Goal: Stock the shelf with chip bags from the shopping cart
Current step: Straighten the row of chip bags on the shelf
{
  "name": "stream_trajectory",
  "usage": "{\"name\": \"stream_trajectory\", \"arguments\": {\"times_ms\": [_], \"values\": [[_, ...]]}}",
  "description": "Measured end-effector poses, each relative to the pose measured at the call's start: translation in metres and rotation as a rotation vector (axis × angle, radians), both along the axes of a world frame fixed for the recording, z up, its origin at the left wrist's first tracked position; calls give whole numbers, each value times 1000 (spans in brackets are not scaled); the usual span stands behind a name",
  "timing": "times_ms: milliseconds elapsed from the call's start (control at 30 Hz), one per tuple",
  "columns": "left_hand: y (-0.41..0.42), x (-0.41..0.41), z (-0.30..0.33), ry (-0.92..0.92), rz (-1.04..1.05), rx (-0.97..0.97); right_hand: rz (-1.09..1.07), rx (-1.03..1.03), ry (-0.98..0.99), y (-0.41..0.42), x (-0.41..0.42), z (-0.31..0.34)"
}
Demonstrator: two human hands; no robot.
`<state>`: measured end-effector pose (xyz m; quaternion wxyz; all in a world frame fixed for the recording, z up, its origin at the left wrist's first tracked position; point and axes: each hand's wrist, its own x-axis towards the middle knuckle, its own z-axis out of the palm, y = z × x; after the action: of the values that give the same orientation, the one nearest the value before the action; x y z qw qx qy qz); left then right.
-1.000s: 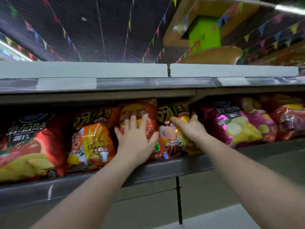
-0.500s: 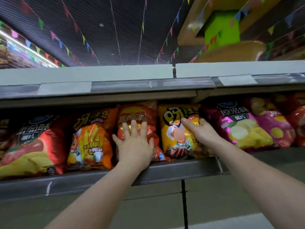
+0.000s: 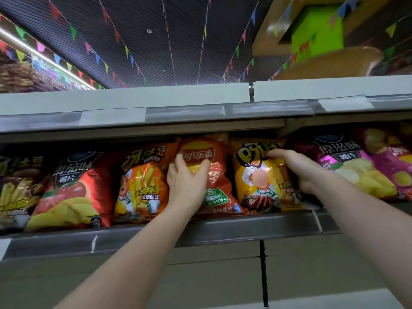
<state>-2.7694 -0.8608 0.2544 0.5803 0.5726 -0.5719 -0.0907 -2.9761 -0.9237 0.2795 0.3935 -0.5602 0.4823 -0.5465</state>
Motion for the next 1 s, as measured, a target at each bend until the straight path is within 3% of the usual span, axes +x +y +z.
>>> {"name": "stream_trajectory", "arguments": {"times_ms": [167, 267, 333, 533, 800, 900, 1000], "values": [[-25, 11, 17, 522, -138, 199, -137, -29, -82, -1, 23, 9], [-30, 14, 23, 673, -234, 229, -185, -50, -79, 1, 31, 10], [-38, 15, 20, 650, -212, 239, -219, -61, -49, 0, 33, 7], [-44, 2, 6, 299, 75, 237, -329, -149, 108, -7, 34, -7], [-22, 1, 12, 255, -52, 230, -354, -133, 155, -11, 25, -6], [3, 11, 15, 142, -110, 70, -410, -127, 160, -11, 28, -3], [20, 42, 21, 77, 56, -186, -520, -133, 221, -6, 44, 1]]}}
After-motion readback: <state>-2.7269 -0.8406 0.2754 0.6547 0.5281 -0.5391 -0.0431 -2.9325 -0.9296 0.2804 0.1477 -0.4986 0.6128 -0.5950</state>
